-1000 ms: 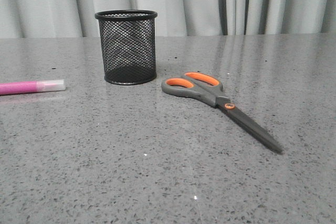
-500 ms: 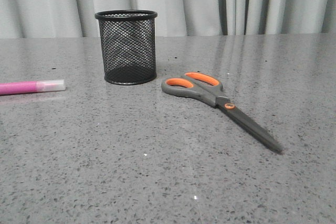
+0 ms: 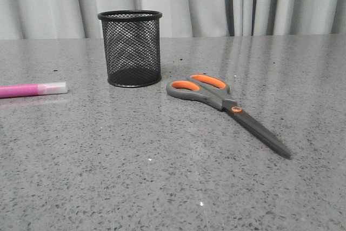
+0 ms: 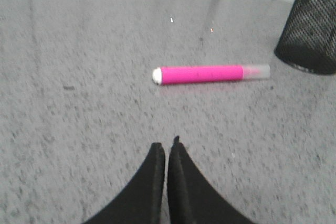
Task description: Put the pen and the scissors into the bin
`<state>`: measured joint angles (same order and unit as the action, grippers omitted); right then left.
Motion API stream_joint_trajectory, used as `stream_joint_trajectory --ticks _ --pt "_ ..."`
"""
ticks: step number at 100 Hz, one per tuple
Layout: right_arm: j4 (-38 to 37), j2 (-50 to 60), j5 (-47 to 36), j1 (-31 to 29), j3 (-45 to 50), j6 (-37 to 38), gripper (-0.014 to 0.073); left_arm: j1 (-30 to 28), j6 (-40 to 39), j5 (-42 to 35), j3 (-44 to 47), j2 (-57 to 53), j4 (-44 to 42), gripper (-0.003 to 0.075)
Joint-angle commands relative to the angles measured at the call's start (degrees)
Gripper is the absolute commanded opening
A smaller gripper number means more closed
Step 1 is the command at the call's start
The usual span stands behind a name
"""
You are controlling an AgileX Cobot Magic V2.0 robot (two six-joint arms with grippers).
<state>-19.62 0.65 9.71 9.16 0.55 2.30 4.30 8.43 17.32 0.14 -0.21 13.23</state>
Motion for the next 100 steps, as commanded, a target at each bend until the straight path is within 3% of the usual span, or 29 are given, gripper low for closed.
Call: stream_joint_trajectory --ticks 1,18,28,42,54,67,75,83,94,100 --pt "-2.2 1.07 -12.94 -0.32 0.84 -0.27 -0.0069 -0.06 -0.03 -8.74 2.51 -1.89 0.11 -0.0019" --pt "2.11 1.07 -26.9 -0.32 0.84 0.57 -0.0069 -0.06 -0.03 -17.32 2.41 -1.89 15.66 -0.0019" --pt "14.38 1.07 -27.99 -0.32 0.84 7.28 -0.0069 -0.06 -0.03 -20.91 2.29 -1.89 30.04 -0.0019" --pt "34.24 1.07 -26.7 -0.32 0.84 9.32 -0.0069 -0.06 -0.03 -24.12 2.29 -1.89 43.82 -0.0019" --pt "43.58 1.07 -28.98 -0.32 0.84 9.32 -0.0069 -0.06 -0.03 -25.01 2.29 -1.89 44.0 -0.0019" --pt "43.77 1.07 -27.85 -0.1 0.6 9.32 -0.0068 -0.06 -0.03 -22.88 2.29 -1.89 44.85 -0.0019" --pt "43.77 1.07 -22.8 0.04 -1.5 9.32 -0.0053 -0.06 -0.03 -19.63 1.58 -1.89 46.79 -0.0012" --pt "42.75 0.96 -14.86 0.04 -5.02 9.32 0.0041 -0.06 0.74 -13.44 -1.8 -1.67 42.55 0.0052" --pt "39.93 -1.19 -2.28 0.04 -11.71 9.32 0.0246 -0.06 3.73 -4.82 -9.43 1.47 29.04 0.0173" --pt "39.75 -3.72 2.86 0.04 -15.09 8.75 0.0333 -0.06 5.32 0.66 -15.11 5.25 22.16 0.02"
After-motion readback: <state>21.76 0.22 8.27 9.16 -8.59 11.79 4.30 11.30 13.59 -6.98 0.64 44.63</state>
